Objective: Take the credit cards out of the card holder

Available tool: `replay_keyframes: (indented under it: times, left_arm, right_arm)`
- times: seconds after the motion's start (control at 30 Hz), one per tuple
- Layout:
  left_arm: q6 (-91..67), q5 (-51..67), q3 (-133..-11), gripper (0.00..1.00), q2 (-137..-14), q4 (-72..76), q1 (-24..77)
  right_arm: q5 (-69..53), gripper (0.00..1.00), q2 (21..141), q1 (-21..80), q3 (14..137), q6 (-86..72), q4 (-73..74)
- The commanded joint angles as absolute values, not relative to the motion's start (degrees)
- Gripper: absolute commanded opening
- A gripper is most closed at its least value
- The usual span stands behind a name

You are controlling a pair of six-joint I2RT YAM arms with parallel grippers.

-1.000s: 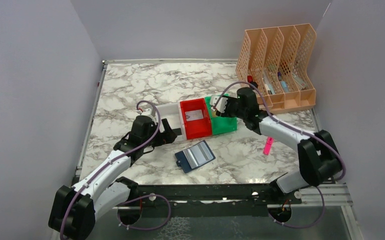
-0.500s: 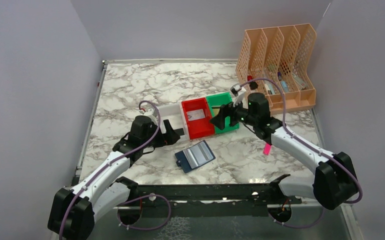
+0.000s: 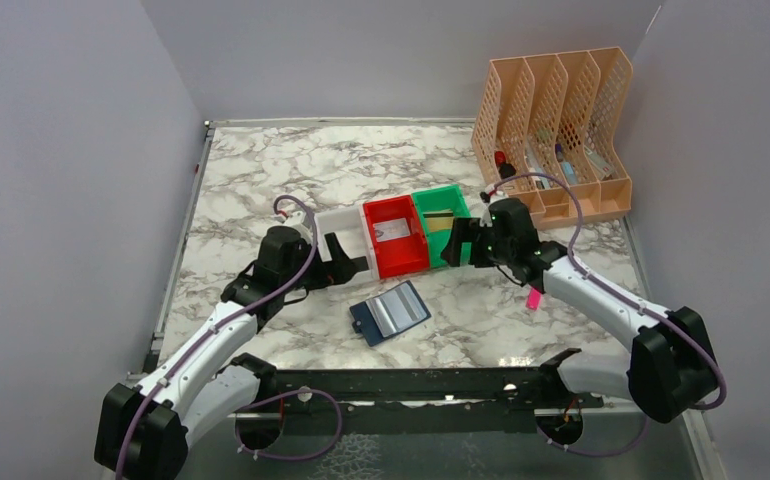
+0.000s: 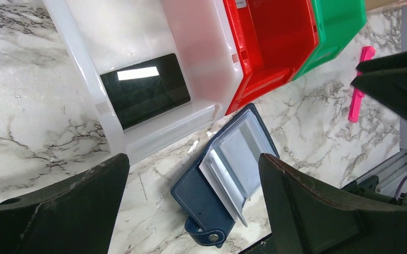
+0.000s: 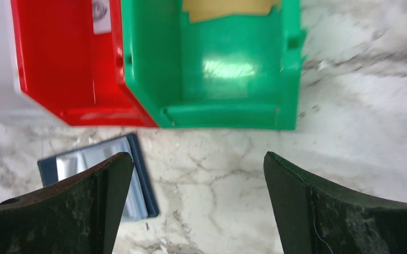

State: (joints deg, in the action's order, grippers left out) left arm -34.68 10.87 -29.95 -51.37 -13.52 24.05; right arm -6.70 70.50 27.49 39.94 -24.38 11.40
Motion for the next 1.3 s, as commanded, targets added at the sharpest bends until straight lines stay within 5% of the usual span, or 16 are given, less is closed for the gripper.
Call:
replay_keyframes:
  times: [0.0,0.3,0.8,1.27]
  left_arm:
    - [-34.65,12.11,-31.34,0.95,-50.47,-14.18,23.82]
    - [-32.30,19.41,-31.99,0.95,-51.09,-13.93,23.95]
    - [-31.49,20.22,-32.60,0.94,-53.68,-12.35,25.35]
    - [-31.90,20.35,-33.73,0.95,-52.87,-11.92,26.66]
  right_arm:
    - [6.12,1.00,72.94,26.72,46.92,-21.21,14.63]
    - [2.41,1.00,86.33,24.98,57.44,-19.70,16.74]
    - [8.38,1.00,86.08,23.86,60.89,-15.62,17.41]
    - [-10.95,0.97,91.92,22.15,60.32,-16.62,15.09]
